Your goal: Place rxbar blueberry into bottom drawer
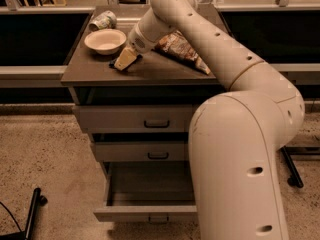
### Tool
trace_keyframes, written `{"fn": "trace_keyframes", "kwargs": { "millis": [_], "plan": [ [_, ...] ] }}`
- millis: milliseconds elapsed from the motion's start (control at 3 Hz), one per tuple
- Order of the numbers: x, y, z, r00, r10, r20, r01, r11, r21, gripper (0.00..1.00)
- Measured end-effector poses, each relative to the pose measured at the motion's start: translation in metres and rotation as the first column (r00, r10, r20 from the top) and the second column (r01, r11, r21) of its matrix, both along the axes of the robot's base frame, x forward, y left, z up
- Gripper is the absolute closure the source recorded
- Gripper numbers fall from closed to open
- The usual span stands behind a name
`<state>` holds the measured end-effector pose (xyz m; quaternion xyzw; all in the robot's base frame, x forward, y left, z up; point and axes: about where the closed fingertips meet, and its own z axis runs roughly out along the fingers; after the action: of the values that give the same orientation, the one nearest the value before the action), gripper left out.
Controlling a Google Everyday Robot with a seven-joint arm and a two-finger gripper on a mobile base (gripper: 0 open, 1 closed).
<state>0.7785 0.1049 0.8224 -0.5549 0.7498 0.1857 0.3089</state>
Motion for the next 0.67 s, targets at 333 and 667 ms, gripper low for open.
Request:
{"fn": "trace_keyframes", "kwargs": {
  "millis": [333, 667],
  "plan": [
    [0.0001, 0.0003, -0.0015, 0.9999, 0.011, -0.002, -0.011, 1.0, 0.008, 0.54],
    [-0.0024, 0.0043, 0.0006, 0.999, 0.045, 0.003, -0.045, 0.999, 0.024, 0.77]
  ]
}}
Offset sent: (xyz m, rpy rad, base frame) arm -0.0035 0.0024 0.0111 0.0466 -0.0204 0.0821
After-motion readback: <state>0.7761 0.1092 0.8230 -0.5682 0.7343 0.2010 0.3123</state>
